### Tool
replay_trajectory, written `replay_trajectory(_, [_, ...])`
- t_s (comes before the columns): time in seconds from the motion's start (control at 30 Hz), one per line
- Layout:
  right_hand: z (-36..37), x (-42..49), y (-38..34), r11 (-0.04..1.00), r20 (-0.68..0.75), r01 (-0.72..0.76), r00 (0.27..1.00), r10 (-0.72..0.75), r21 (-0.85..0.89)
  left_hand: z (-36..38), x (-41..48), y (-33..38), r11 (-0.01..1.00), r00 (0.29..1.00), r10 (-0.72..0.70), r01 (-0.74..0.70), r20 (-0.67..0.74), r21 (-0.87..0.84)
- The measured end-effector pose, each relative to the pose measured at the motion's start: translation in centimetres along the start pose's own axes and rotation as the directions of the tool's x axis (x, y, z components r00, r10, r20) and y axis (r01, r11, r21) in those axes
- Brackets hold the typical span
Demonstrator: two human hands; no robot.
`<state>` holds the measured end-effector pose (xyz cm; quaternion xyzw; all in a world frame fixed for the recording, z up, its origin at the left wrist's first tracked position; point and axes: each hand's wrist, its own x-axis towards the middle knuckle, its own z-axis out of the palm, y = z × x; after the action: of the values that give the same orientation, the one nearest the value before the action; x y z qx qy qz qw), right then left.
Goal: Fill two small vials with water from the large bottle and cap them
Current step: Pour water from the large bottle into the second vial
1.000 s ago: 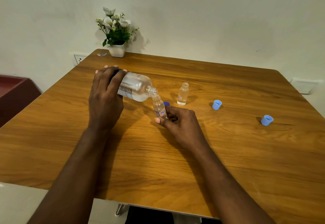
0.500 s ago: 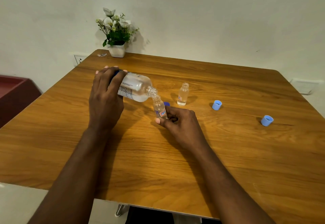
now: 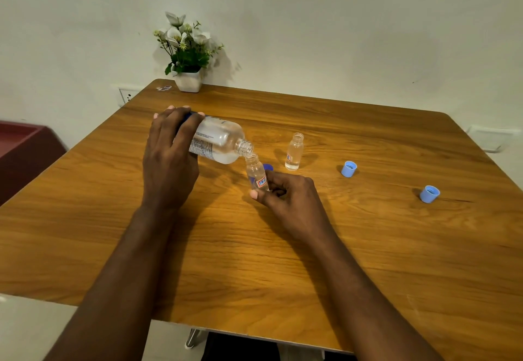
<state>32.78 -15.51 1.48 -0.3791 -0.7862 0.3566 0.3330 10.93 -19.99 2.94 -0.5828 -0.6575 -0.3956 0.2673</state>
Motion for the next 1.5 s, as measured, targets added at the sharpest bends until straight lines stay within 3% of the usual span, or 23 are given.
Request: replay_trajectory(1.5, [-0.07,0.01,-0.06,1.000,0.006,0.007,1.000,-0.007,-0.025,0.23,-0.05,-0.11,1.000,1.000,0.009,-0.009,-0.027,0.001])
